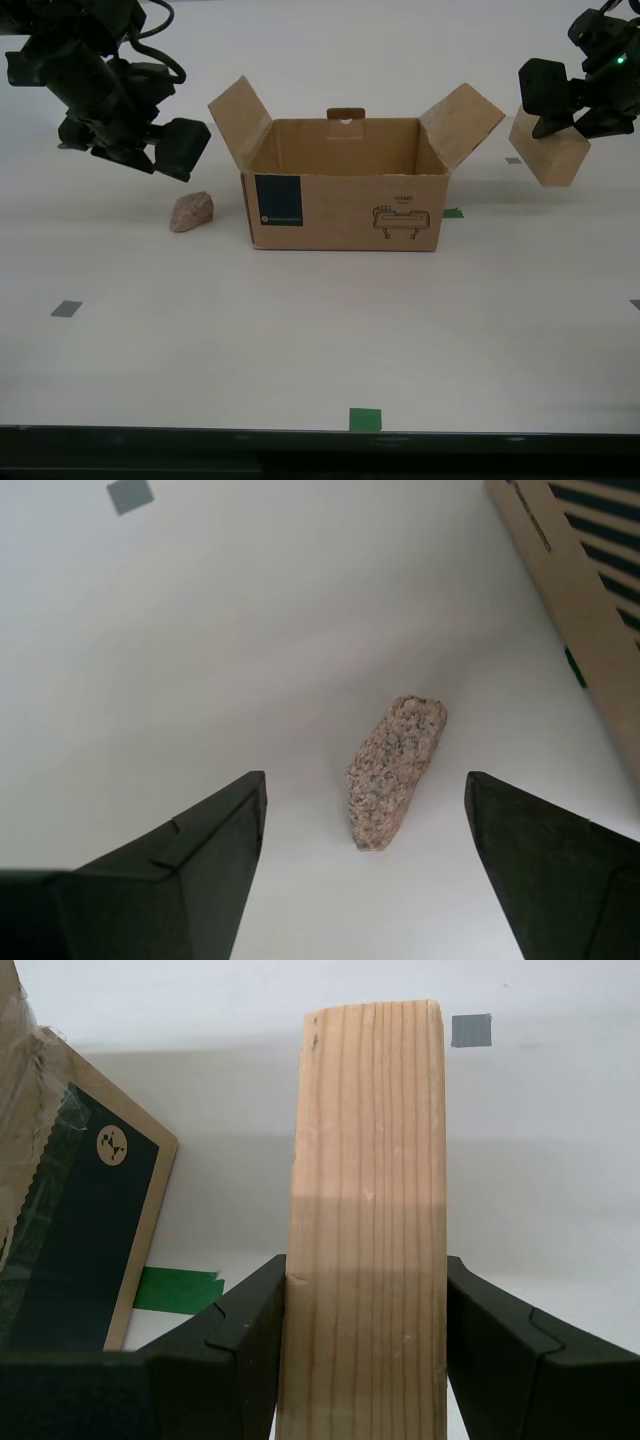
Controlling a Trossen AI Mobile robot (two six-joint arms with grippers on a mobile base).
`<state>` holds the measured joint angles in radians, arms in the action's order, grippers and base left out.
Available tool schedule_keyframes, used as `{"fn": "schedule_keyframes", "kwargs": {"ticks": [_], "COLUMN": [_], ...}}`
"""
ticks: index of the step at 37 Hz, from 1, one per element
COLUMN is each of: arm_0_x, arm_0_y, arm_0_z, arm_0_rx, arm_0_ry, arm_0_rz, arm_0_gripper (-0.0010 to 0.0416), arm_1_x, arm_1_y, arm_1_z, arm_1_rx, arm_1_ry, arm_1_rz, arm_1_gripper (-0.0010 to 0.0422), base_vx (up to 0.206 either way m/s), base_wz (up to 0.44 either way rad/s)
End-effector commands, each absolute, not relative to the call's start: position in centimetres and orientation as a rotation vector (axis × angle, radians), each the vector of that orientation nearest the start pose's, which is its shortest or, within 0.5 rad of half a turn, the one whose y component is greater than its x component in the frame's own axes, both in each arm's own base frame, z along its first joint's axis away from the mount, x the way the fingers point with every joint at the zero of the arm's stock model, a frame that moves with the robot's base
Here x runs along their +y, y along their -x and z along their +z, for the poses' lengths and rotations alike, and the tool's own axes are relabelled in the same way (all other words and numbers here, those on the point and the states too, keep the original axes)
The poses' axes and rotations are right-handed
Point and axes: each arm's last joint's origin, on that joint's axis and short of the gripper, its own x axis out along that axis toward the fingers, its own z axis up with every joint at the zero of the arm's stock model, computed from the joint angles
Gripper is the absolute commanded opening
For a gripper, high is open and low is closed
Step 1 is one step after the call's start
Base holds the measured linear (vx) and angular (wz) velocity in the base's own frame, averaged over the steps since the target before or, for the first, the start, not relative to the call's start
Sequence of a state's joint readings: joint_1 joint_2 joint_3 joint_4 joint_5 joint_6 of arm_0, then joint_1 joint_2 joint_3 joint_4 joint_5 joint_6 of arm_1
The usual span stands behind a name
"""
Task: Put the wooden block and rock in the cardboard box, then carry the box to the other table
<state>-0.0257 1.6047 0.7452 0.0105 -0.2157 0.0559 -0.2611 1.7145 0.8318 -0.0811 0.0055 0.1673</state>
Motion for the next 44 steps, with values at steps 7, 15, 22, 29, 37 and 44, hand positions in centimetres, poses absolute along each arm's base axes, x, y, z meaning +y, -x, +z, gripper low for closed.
{"fn": "schedule_keyframes", "kwargs": {"ticks": [7,15,22,29,37,44], "arm_0_x": [-0.1,-0.1,-0.1,-0.1,-0.1,-0.1], "arm_0_y": [-29.8,-29.8,-29.8,-29.8,-29.8,-29.7], "arm_0_z": [14.9,14.9,14.9,14.9,14.9,14.8], "arm_0_rx": [0.844,0.843,0.846,0.847,0.854,0.854], "arm_0_ry": [-0.154,-0.154,-0.154,-0.155,-0.155,-0.155], "arm_0_rz": [0.153,0.154,0.154,0.154,0.153,0.153], "arm_0_gripper": [-0.0001,-0.0001,-0.0001,-0.0001,-0.0001,-0.0001], "arm_1_x": [-8.1,-8.2,-8.4,-8.6,-8.7,-8.7], "arm_1_y": [-30.4,-30.5,-31.2,-32.6,-33.2,-33.5], "arm_1_z": [13.4,12.9,11.2,11.2,11.8,9.9], "arm_1_rx": [0.918,0.937,1.023,1.011,0.991,1.11], "arm_1_ry": [-0.353,-0.322,-0.343,-0.36,-0.388,-0.401], "arm_1_rz": [-0.416,-0.482,-0.487,-0.487,-0.5,-0.521], "arm_1_gripper": [0.0293,0.0293,0.0293,0.0293,0.0293,0.0293], "base_vx": [0.0,0.0,0.0,0.0,0.0,0.0], "base_wz": [0.0,0.0,0.0,0.0,0.0,0.0]}}
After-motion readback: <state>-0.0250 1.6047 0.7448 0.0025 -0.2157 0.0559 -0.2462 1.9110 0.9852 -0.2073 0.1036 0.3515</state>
